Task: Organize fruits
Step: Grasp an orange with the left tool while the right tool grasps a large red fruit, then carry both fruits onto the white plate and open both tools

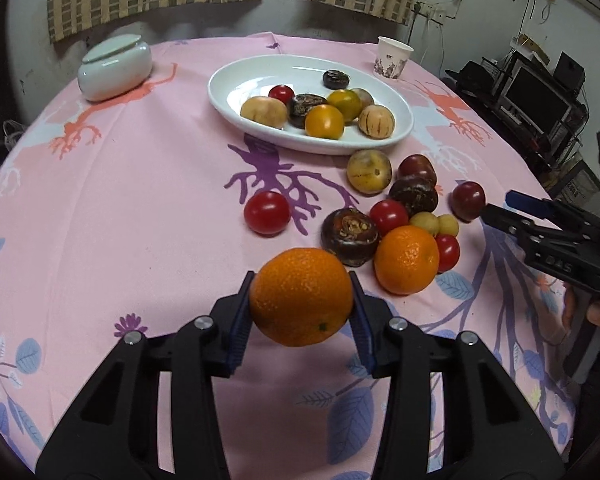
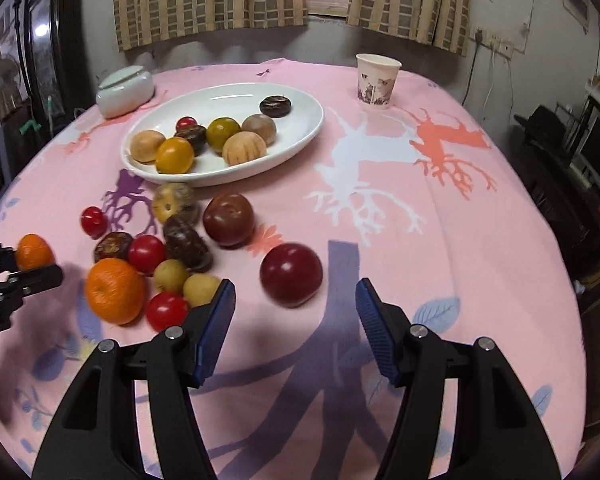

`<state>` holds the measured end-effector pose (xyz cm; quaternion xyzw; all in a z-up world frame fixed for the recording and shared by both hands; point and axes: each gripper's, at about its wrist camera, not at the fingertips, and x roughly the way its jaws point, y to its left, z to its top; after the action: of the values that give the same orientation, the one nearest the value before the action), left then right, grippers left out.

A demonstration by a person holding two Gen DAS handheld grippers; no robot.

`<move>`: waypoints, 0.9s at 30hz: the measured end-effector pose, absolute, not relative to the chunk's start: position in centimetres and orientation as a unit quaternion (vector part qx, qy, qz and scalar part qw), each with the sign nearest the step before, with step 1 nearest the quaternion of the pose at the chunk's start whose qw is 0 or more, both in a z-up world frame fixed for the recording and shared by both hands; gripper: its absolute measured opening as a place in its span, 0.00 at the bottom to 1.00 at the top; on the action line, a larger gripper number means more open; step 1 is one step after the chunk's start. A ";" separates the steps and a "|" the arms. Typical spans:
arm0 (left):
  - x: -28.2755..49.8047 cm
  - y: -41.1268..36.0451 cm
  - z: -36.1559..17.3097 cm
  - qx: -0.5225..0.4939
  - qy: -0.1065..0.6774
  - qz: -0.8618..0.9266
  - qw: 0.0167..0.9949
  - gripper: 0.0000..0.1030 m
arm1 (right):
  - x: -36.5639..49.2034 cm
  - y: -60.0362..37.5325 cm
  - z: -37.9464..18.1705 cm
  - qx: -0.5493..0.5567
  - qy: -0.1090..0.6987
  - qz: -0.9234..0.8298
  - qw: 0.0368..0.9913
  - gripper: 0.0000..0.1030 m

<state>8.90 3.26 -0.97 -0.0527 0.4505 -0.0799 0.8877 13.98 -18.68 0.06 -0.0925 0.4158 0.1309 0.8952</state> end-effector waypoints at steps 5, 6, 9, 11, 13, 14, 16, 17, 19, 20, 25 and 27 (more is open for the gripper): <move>8.7 3.4 -1.0 -0.055 0.447 -0.080 0.889 0.43 | 15.9 -17.2 -1.2 -0.117 0.440 0.131 0.881 0.49; 8.6 3.4 -0.9 -0.048 0.444 -0.076 0.892 0.43 | 16.1 -17.1 -1.5 -0.118 0.443 0.125 0.880 0.48; 8.6 3.4 -1.0 -0.049 0.444 -0.078 0.891 0.43 | 16.4 -17.1 -2.1 -0.117 0.447 0.113 0.880 0.41; 8.6 3.4 -1.0 -0.050 0.445 -0.077 0.891 0.43 | 16.2 -17.4 -2.2 -0.111 0.438 0.119 0.884 0.38; 8.7 3.5 -1.1 -0.051 0.446 -0.077 0.890 0.43 | 15.8 -17.7 -2.3 -0.112 0.430 0.123 0.888 0.38; 8.7 3.4 -1.2 -0.052 0.447 -0.077 0.890 0.43 | 15.6 -17.7 -2.3 -0.110 0.430 0.124 0.888 0.38; 8.8 3.5 -1.4 -0.051 0.449 -0.077 0.889 0.43 | 15.3 -18.1 -2.0 -0.096 0.434 0.130 0.887 0.38; 8.9 3.5 -1.5 -0.050 0.449 -0.076 0.889 0.43 | 14.9 -18.3 -1.7 -0.092 0.432 0.133 0.887 0.38; 9.0 3.6 -1.6 -0.052 0.449 -0.074 0.889 0.43 | 14.0 -18.6 -0.9 -0.087 0.424 0.141 0.890 0.38; 9.0 3.6 -1.6 -0.054 0.449 -0.074 0.889 0.43 | 13.4 -18.9 -0.5 -0.084 0.421 0.145 0.891 0.38; 8.9 3.7 -1.3 -0.058 0.452 -0.073 0.887 0.43 | 10.2 -19.8 2.2 -0.068 0.395 0.176 0.899 0.38; 8.5 3.6 -0.5 -0.059 0.446 -0.077 0.890 0.43 | 8.8 -20.0 3.1 -0.062 0.382 0.189 0.903 0.38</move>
<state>8.47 3.58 -0.53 -0.0590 0.4458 -0.0774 0.8898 8.78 -20.03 3.14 -0.0615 0.3816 0.1887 0.9028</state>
